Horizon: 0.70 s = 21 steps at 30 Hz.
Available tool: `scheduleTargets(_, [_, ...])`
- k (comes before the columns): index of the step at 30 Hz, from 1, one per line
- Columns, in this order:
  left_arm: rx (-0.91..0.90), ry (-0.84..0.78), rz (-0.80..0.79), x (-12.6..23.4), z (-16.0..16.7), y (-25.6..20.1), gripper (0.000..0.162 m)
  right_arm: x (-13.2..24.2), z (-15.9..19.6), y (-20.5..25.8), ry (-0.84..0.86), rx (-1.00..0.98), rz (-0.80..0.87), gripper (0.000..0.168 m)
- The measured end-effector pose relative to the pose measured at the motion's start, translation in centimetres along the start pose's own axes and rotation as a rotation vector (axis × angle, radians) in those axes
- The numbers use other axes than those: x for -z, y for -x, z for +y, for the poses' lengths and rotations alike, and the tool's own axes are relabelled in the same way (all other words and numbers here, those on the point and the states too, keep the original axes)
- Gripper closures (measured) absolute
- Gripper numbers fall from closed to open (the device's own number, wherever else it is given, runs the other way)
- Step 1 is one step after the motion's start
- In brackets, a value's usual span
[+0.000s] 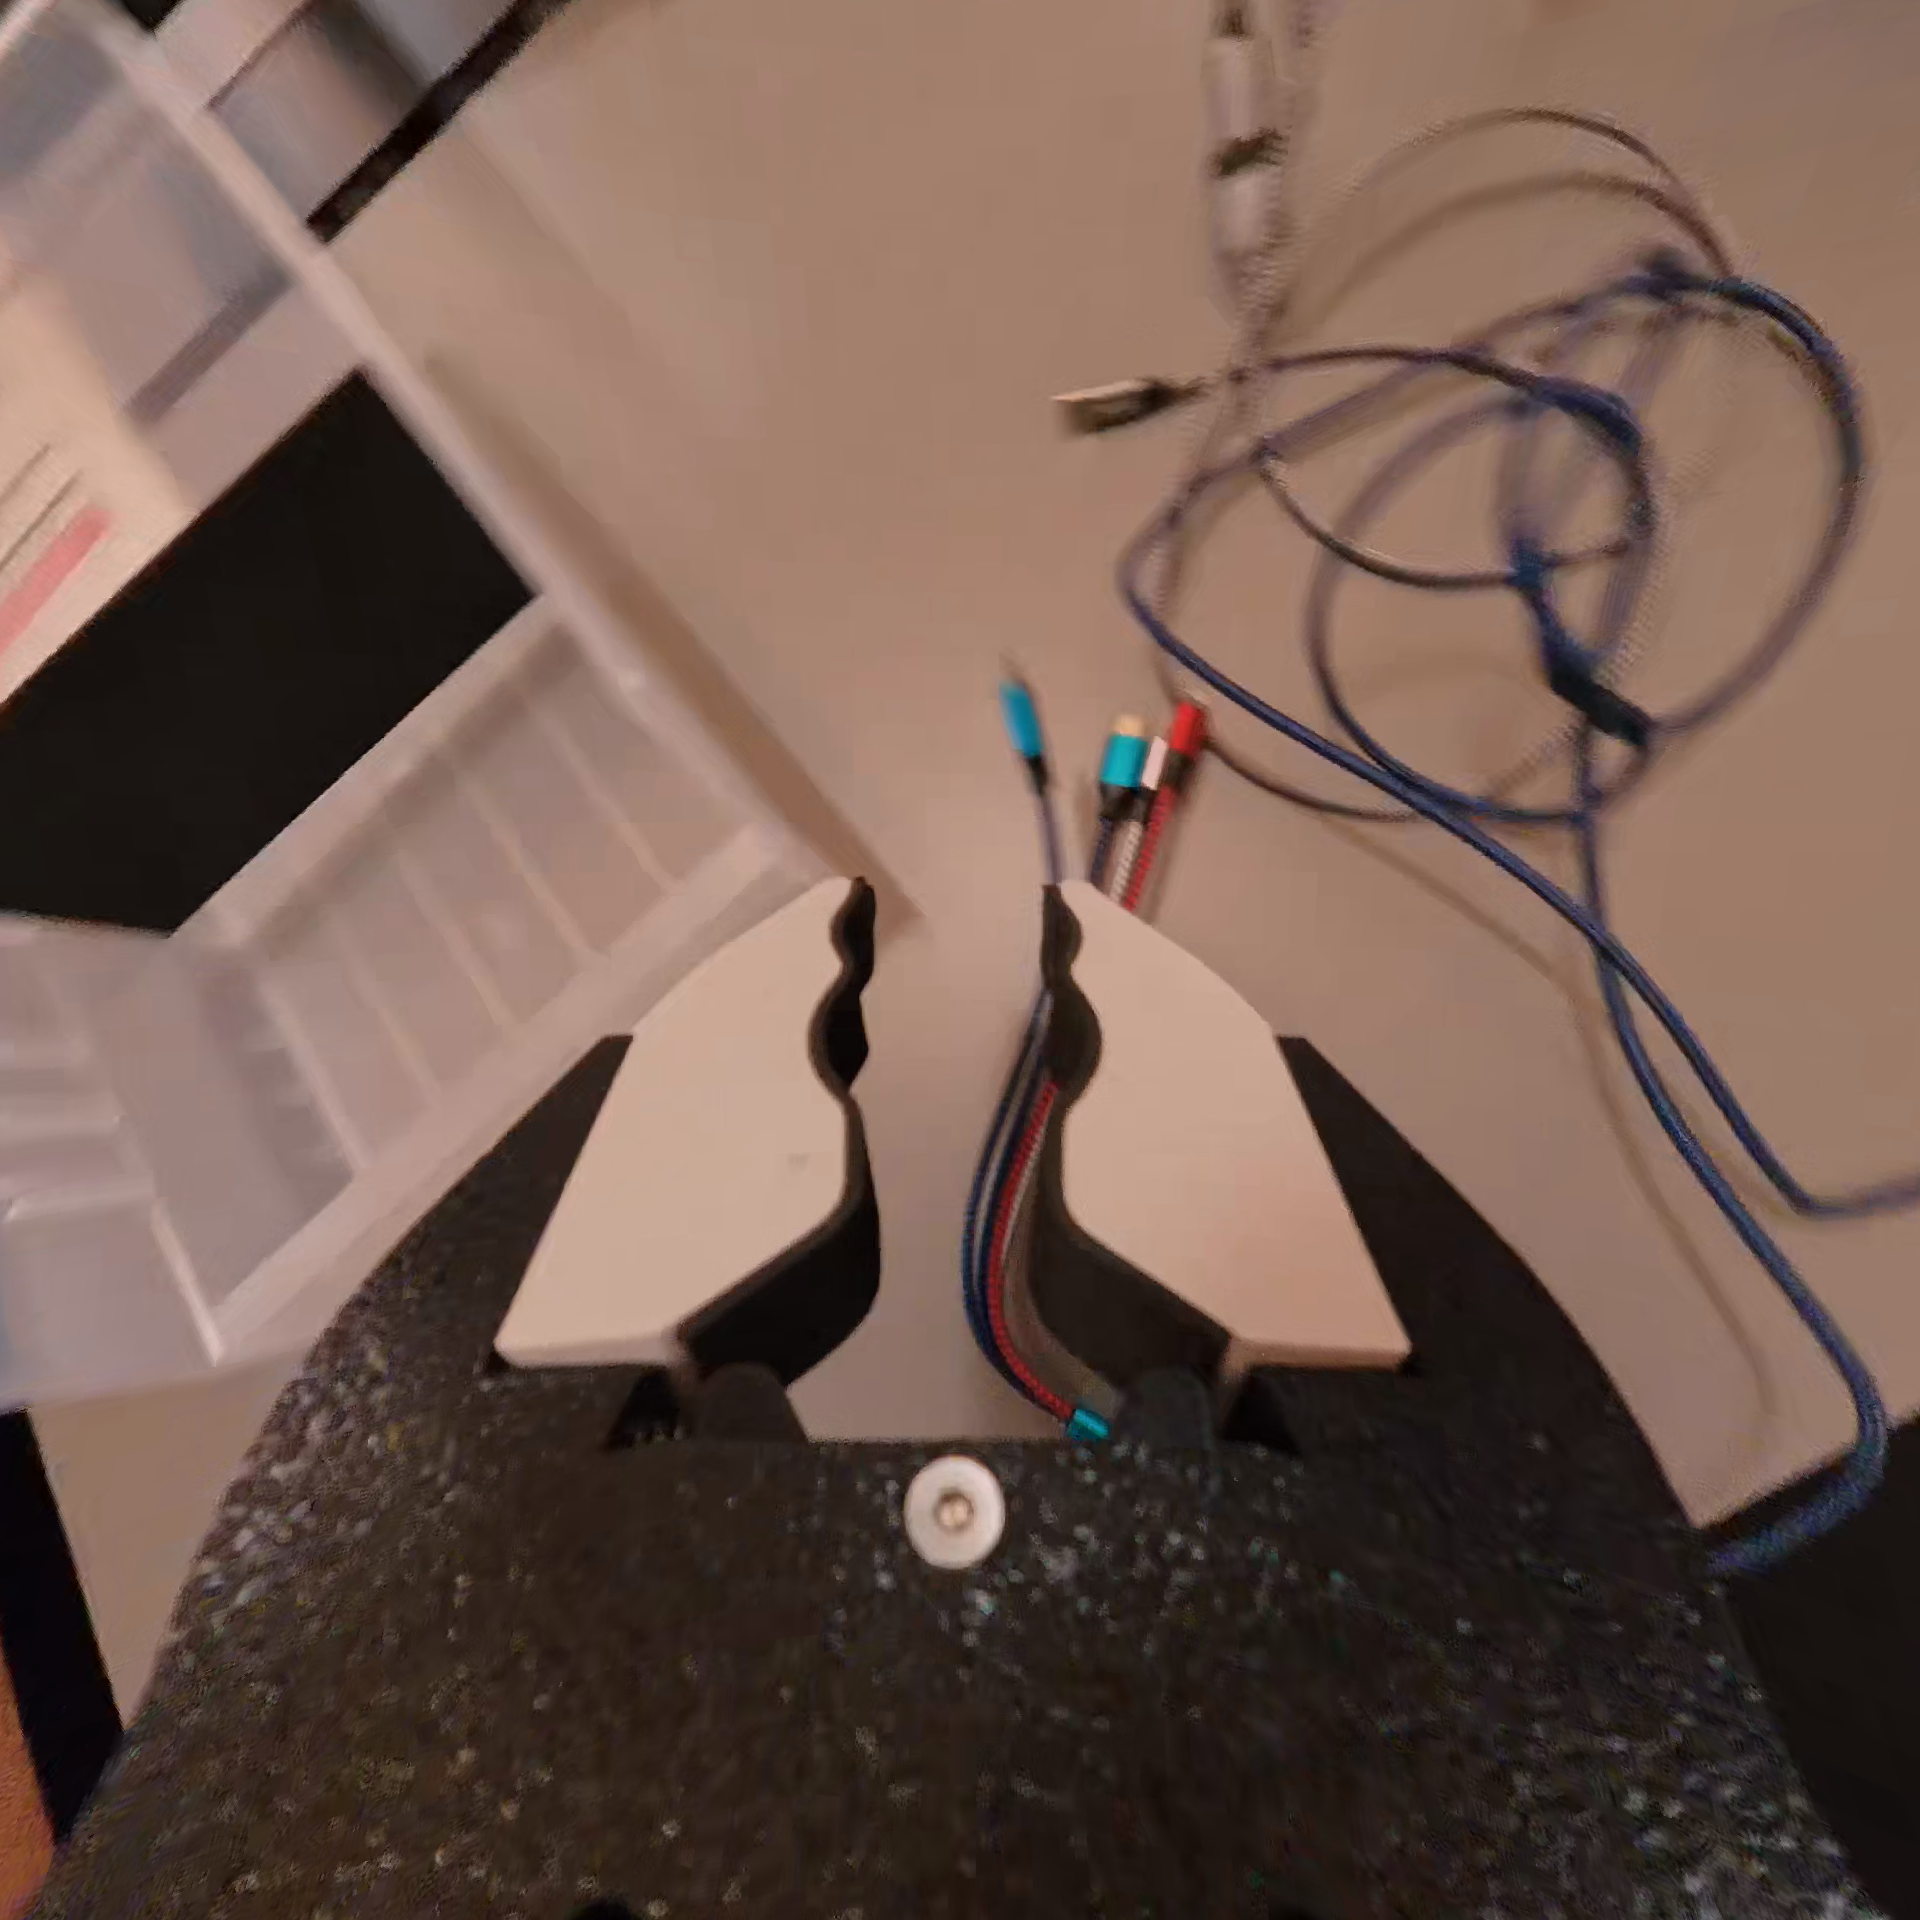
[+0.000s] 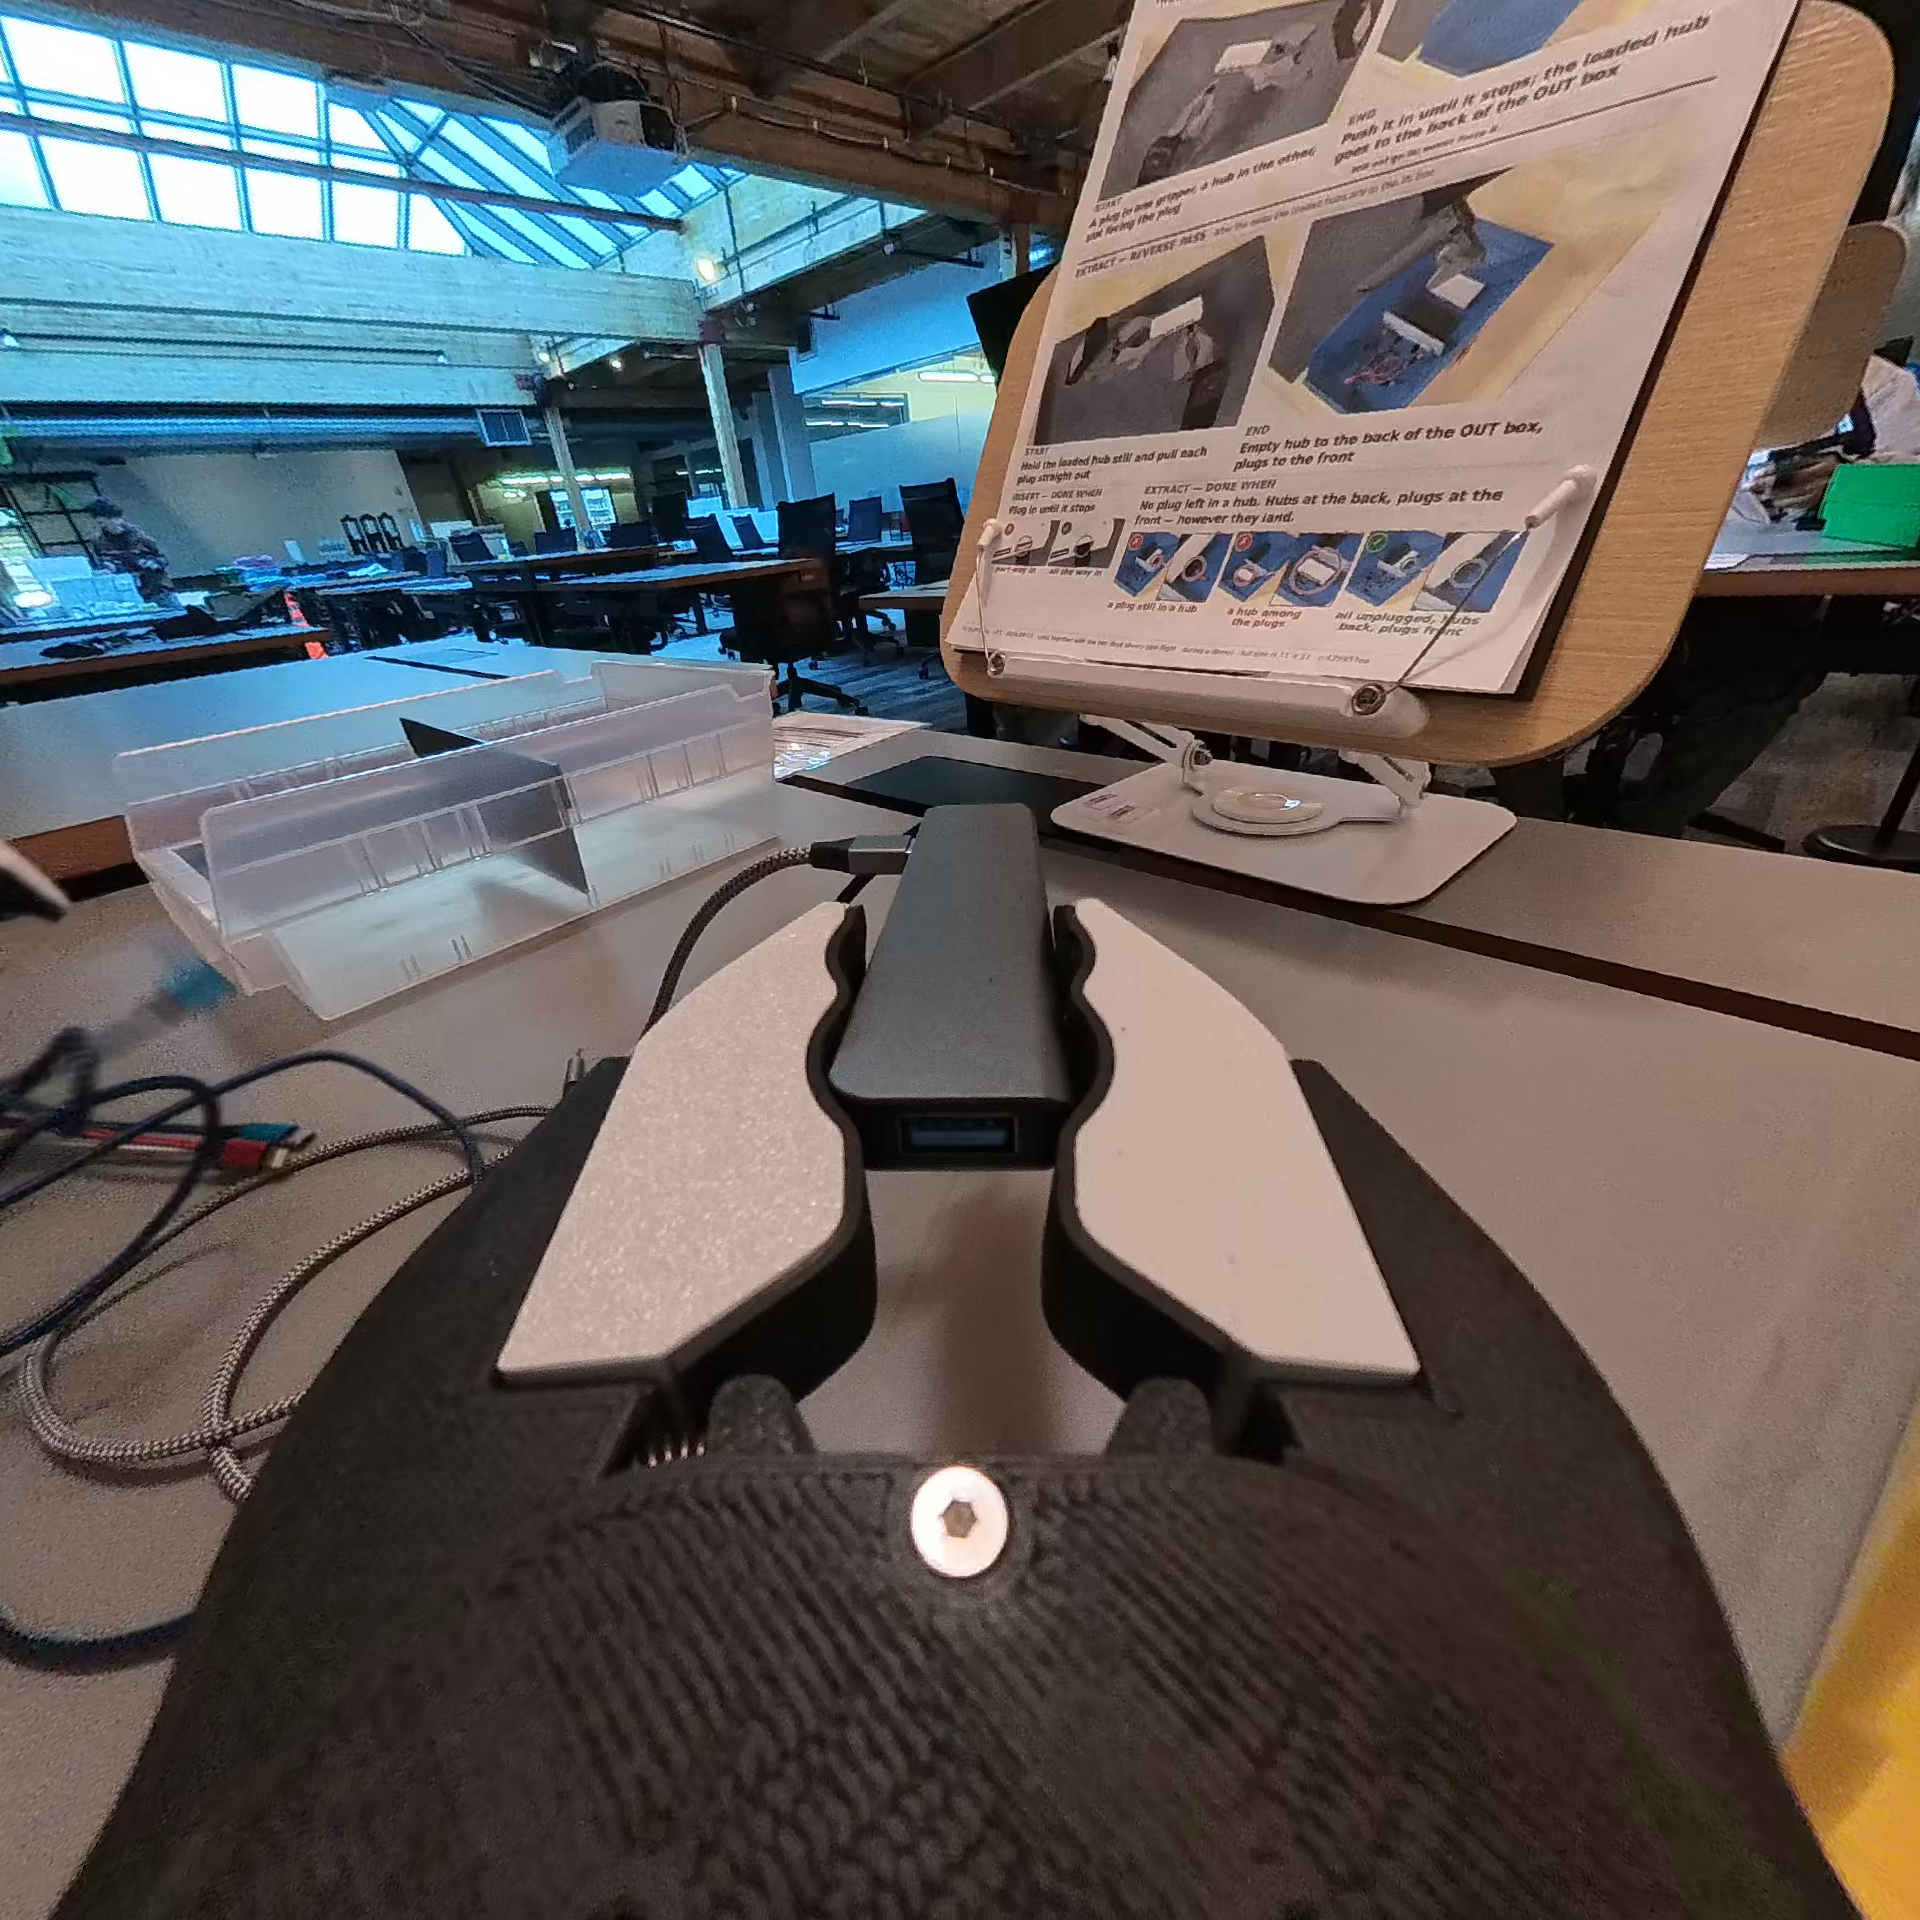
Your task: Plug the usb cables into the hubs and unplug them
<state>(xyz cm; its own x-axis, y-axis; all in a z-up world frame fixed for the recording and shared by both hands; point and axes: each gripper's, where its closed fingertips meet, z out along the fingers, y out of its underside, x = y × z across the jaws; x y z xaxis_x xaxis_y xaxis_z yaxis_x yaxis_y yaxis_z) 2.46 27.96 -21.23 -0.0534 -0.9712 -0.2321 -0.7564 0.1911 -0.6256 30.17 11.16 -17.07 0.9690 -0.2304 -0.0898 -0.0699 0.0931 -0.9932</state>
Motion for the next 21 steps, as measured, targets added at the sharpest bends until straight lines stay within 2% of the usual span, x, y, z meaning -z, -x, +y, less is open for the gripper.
scheduleTargets(4, [0.289, -0.112, -0.171, 2.7, -3.1, 3.0, 0.125, 0.1, -0.1, -0.1, -0.008, -0.003, 0.002, 0.133])
scheduleTargets(6, [0.337, -0.19, -0.145, 4.5, -6.3, 0.5, 0.128, 0.1, -0.1, -0.1, -0.006, -0.011, 0.001, 0.133])
scheduleTargets(8, [0.316, -0.275, 0.018, 4.5, -10.3, -5.7, 0.128, 0.0, 0.0, -0.2, -0.002, -0.017, 0.001, 0.133])
scheduleTargets(10, [0.271, -0.225, 0.233, 2.1, -12.1, -13.3, 0.118, 0.0, 0.0, -0.2, -0.003, -0.015, 0.0, 0.133])
scheduleTargets(11, [0.257, -0.161, 0.284, 0.1, -12.0, -16.0, 0.107, 0.0, 0.0, -0.2, -0.003, -0.013, 0.001, 0.133])
scheduleTargets(12, [0.261, -0.118, 0.288, -1.9, -11.8, -17.8, 0.106, 0.0, 0.0, -0.1, -0.004, -0.011, 0.002, 0.133])
scheduleTargets(13, [0.273, -0.1, 0.287, -3.8, -11.7, -19.1, 0.11, 0.0, -0.1, -0.1, -0.007, -0.009, 0.002, 0.133])
scheduleTargets(17, [0.338, 0.005, 0.392, -8.7, -10.8, -23.6, 0.105, 0.1, -0.2, -0.1, -0.014, -0.01, 0.002, 0.133])
scheduleTargets(21, [0.348, 0.019, 0.38, -10.8, -11.2, -24.4, 0.107, 0.1, -0.1, -0.2, -0.013, -0.019, 0.001, 0.133])
